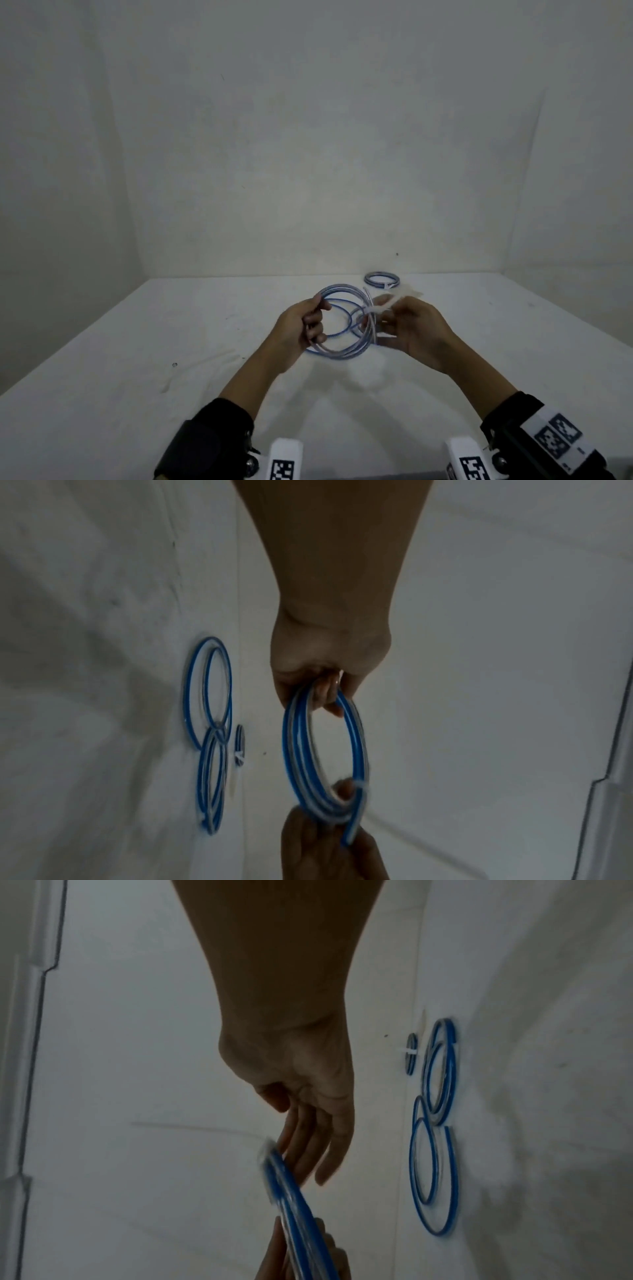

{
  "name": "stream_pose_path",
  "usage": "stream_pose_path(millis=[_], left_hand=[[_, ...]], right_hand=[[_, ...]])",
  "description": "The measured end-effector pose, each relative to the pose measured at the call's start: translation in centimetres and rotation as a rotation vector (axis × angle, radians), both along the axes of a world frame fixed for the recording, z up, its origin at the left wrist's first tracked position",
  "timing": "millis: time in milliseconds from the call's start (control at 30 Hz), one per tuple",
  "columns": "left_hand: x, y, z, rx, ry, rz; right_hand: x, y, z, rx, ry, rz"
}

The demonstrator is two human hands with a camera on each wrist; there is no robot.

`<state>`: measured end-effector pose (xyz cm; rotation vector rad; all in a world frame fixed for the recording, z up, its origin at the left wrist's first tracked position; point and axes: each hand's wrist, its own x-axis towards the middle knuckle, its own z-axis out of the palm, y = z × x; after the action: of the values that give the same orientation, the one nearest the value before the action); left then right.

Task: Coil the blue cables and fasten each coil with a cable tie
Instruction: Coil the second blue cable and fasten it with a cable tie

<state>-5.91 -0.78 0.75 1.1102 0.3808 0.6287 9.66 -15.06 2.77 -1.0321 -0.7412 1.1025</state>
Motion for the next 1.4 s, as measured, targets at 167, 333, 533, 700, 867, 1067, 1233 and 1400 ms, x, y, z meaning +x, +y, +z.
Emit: stream_pose_path(millis=[167,333,533,700,867,1067,1233,1400], left_hand=[[0.7,1.2,1.1,0.248,0.266,-0.2],[4.2,2.2,2.0,0.382,0.291,-0.079],[9.2,4.4,1.9,0.321,0.278,0.075],[13.4,6.9,-1.7,0.764,0.503,0.218],[15.8,8.8,-6.0,1.07,0.74,0.228],[17.4,10.4,-8.8,1.166,0.933,0.148],[18.6,10.8,-10.1,1.127,1.094,0.029],[19.2,11.6,-10.5,1.113,1.14,-0.013]], right_hand=[[1.6,-1.1,-0.6,-0.239,-0.266,0.198],[3.2,-0.4,-1.2,-0.227,-0.322,0.099],[8.6,1.4,0.0,-0.104,-0.197,-0.183],[13.5,4.1,0.5,-0.158,-0.179,-0.355],[17.5,9.6,-0.9,-0.174,-0.168,-0.403],[20.7,17.5,-3.1,-0.224,-0.208,-0.579],[23.7,21.6,-5.5,-0.306,-0.362,-0.675],[25.4,22.9,-7.0,-0.371,-0.447,-0.684]])
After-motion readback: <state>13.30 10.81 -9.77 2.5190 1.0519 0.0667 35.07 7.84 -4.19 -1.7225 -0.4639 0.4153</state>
